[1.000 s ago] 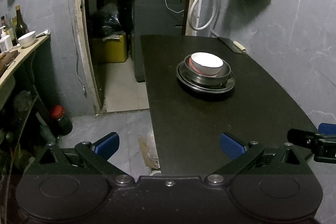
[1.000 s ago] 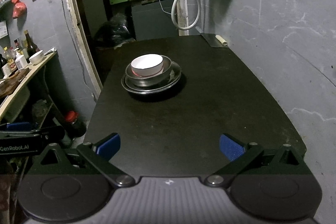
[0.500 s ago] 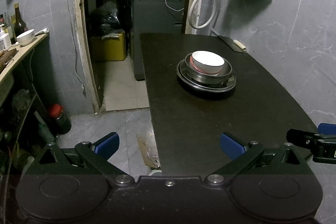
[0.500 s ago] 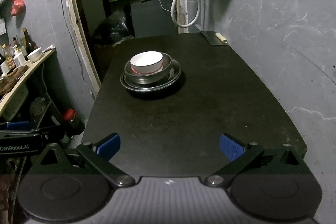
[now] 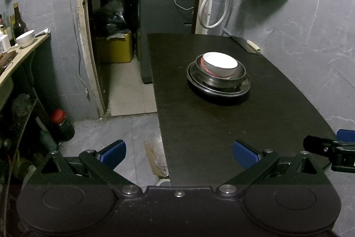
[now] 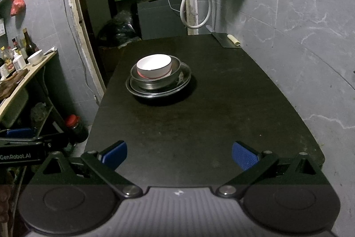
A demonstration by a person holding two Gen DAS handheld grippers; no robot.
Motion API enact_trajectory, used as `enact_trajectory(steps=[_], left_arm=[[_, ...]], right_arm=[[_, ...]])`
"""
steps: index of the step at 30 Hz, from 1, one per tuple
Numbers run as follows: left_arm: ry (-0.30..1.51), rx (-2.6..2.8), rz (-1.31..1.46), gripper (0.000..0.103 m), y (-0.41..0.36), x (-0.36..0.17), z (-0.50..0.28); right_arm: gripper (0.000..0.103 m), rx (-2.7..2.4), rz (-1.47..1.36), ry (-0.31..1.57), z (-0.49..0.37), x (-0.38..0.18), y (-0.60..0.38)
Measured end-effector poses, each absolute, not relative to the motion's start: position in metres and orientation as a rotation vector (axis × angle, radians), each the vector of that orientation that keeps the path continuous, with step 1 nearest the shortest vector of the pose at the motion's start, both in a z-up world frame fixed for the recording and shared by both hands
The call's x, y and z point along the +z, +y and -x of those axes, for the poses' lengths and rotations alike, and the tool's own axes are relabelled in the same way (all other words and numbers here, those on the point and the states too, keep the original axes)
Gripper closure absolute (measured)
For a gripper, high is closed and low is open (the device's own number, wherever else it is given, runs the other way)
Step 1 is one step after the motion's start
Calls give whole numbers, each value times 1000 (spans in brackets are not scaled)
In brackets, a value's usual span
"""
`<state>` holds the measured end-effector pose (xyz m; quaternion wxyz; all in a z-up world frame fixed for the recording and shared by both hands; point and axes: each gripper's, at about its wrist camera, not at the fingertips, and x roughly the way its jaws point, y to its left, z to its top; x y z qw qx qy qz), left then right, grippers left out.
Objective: Organize plates and bowls
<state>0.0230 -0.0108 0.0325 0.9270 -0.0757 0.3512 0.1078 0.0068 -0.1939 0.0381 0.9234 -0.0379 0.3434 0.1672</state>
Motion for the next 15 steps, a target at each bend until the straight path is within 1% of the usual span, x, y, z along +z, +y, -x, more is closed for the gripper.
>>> enact_trajectory(steps=[15], left_arm=[[726, 212, 146, 1, -15, 32, -25]], right_arm=[[0, 349, 72, 706, -9, 37, -198]])
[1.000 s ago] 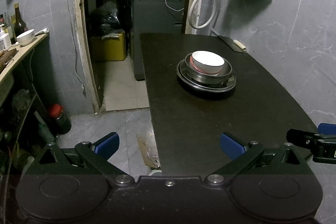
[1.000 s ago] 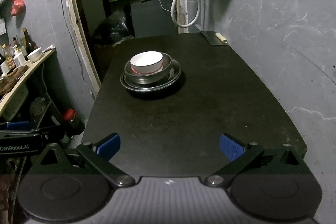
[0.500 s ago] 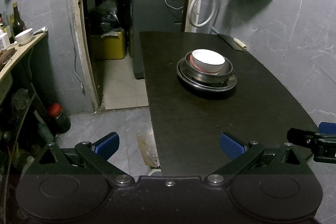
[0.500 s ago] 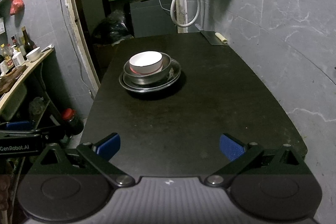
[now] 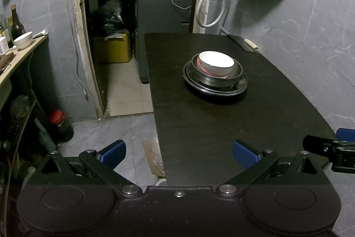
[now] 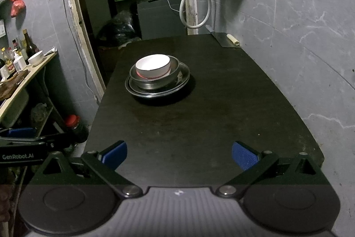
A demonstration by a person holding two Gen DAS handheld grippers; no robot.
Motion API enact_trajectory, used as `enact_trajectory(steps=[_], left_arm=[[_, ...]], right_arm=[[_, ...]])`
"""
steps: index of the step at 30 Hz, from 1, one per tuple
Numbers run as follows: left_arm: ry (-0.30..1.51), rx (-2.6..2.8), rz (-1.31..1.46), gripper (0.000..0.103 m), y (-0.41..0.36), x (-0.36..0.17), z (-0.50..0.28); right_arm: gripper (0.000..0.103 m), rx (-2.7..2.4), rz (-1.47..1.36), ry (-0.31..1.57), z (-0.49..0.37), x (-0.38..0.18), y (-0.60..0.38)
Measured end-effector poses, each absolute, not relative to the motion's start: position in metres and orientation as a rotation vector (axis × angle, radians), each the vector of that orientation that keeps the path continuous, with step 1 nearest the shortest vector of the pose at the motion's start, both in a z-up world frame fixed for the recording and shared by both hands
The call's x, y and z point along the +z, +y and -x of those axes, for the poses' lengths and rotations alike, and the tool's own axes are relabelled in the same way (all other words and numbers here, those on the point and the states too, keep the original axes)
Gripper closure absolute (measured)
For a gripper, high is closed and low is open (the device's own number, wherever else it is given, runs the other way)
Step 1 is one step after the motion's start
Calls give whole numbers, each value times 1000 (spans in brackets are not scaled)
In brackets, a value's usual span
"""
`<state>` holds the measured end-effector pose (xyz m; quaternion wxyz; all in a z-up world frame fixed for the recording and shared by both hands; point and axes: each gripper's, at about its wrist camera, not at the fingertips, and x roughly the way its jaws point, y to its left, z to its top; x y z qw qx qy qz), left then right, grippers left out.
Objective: Organize plates and bowls
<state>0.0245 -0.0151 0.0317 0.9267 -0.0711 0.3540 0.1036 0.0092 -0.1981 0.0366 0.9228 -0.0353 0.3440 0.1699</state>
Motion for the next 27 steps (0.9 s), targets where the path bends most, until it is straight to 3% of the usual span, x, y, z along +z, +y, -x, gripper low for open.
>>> enact_trajectory(steps=[27], left_arm=[[788, 209, 126, 1, -20, 33, -29]], right_arm=[[0, 339, 61, 716, -8, 35, -205]])
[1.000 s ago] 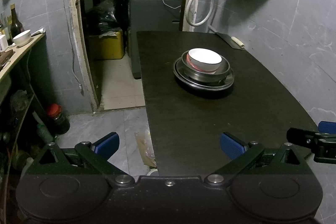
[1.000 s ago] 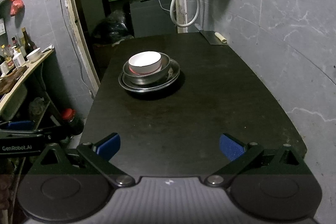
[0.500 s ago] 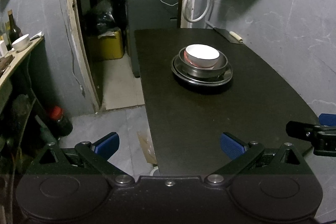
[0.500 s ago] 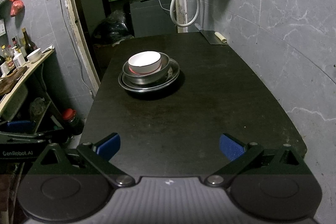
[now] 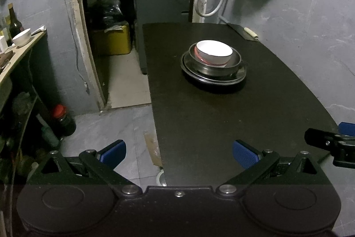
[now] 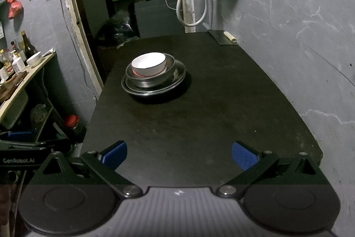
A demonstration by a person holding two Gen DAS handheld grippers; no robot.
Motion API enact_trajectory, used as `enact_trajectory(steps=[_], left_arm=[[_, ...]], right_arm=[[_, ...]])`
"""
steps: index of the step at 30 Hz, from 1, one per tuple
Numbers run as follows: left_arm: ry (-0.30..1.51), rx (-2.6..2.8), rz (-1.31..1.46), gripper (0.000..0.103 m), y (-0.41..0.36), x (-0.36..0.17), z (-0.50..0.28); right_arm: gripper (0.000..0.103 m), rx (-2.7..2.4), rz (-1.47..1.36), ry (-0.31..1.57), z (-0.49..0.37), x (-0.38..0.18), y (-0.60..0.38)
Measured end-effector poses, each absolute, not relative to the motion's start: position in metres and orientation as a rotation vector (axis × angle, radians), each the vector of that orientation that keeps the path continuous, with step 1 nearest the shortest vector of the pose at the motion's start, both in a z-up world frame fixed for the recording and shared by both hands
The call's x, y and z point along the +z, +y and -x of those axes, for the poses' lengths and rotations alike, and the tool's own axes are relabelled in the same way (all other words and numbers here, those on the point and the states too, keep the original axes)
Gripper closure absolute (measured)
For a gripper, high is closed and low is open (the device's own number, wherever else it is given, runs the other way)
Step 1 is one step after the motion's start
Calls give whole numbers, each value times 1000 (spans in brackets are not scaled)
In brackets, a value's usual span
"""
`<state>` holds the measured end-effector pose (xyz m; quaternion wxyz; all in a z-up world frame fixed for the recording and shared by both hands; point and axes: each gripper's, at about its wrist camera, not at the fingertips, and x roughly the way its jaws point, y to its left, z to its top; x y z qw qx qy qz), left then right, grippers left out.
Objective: Organize plates and bowls
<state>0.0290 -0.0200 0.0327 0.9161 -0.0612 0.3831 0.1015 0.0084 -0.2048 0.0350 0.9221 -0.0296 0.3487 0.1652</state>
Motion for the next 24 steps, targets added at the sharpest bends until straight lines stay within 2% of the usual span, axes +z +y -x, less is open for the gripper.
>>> enact_trajectory(steps=[24], left_arm=[[797, 198, 122, 1, -21, 30, -34]], right_arm=[[0, 336, 63, 724, -13, 33, -206]])
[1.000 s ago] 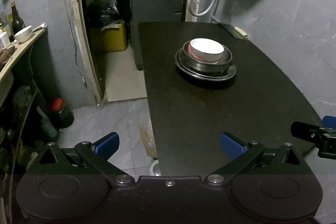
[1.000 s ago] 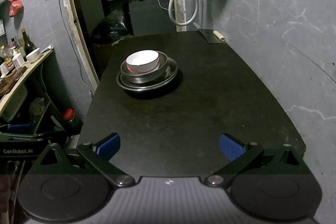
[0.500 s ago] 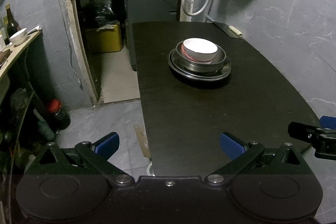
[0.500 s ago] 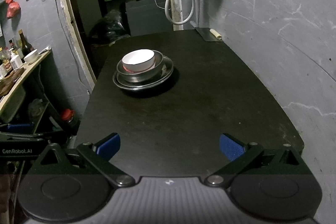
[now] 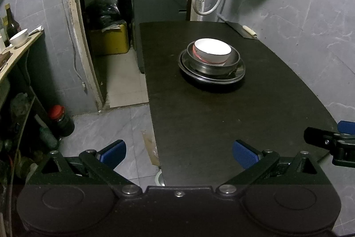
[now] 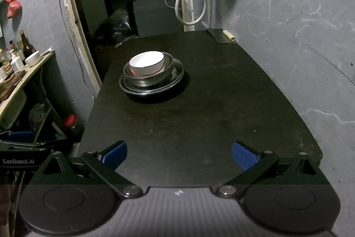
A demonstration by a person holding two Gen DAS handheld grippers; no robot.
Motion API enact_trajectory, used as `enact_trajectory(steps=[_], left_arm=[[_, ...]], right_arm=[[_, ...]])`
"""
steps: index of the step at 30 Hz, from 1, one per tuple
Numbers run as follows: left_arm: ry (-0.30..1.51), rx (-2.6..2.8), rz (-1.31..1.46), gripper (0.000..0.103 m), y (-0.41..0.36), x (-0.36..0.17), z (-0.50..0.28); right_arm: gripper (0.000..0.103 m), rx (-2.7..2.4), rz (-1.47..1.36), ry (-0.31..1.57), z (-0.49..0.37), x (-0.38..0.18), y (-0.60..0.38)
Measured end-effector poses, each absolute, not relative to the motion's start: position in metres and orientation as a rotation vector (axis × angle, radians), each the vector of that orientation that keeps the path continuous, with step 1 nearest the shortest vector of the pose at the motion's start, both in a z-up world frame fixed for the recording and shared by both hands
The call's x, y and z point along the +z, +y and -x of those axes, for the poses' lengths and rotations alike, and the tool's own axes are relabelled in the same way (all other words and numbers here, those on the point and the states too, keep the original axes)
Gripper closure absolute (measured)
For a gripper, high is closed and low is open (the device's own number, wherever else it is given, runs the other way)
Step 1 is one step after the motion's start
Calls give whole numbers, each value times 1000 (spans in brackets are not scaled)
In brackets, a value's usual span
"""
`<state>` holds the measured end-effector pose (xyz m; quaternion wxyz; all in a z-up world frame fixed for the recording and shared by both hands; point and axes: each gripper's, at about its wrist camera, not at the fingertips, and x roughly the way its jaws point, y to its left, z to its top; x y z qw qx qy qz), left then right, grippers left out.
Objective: Organize plates and bowls
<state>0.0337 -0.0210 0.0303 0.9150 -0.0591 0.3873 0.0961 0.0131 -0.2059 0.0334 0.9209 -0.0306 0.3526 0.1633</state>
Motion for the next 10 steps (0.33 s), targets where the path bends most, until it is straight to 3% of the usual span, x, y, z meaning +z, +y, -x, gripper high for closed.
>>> enact_trajectory(steps=[10], left_arm=[[811, 196, 124, 1, -16, 27, -35]], right_arm=[[0, 330, 58, 731, -17, 30, -206]])
